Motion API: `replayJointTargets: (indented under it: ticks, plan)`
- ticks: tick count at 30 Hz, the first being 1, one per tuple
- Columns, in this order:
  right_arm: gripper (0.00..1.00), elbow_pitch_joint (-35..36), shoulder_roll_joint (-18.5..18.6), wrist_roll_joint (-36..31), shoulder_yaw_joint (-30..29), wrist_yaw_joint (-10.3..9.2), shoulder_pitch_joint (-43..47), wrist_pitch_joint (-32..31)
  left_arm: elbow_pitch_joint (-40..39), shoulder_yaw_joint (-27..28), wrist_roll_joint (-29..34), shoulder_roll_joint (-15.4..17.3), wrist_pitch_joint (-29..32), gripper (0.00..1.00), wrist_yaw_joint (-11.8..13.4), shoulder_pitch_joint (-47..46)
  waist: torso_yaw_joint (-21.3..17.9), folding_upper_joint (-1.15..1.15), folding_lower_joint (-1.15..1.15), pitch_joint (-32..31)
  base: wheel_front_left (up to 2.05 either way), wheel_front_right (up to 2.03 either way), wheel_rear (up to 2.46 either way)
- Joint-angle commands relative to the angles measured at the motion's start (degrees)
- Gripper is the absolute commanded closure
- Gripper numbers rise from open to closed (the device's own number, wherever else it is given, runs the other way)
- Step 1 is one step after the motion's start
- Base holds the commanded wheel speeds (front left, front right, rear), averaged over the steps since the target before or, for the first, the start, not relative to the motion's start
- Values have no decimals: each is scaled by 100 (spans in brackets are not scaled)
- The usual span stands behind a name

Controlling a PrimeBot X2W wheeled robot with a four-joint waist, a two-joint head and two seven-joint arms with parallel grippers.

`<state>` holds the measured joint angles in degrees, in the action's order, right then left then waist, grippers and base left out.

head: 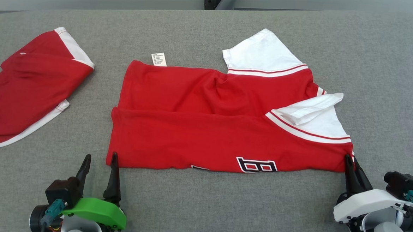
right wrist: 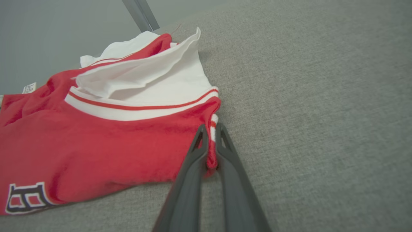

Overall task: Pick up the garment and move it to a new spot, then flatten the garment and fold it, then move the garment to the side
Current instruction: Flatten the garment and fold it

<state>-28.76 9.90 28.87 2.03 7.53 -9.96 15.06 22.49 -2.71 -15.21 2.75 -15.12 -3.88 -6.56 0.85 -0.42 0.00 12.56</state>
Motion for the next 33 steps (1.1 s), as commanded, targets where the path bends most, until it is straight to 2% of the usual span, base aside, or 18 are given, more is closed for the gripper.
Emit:
replayJointTargets:
  ticks: [1, 18, 19, 22, 26, 33]
  plan:
    - [100, 54, 31, -39, 3, -8, 6, 15, 52, -14, -56, 27, -2, 0, -16, -92, -21, 42, 0, 31, 0, 0, 0]
    - [100, 286, 67, -81, 155, -8, -190, 15, 819, -174, -656, 27, 5, 0, -216, -490, -207, 42, 0, 369, 0, 0, 0]
    - [100, 280, 42, -86, 162, -8, -186, 15, 987, -273, -750, 20, 12, 100, -276, -550, -212, 42, 0, 397, 0, 0, 0]
    - [100, 261, 22, -74, 151, -8, -166, 15, 1067, -371, -853, 8, 18, 100, -315, -585, -197, 42, 0, 375, 0, 0, 0]
    - [100, 230, -13, -36, 86, -8, -111, 15, 780, -401, -887, 21, 2, 100, -354, -531, -165, 42, 0, 217, 0, 0, 0]
    - [100, 206, -50, 12, -97, -8, 92, 15, 374, -365, -819, 27, -1, 100, -364, -173, -132, 42, 0, -555, 0, 0, 0]
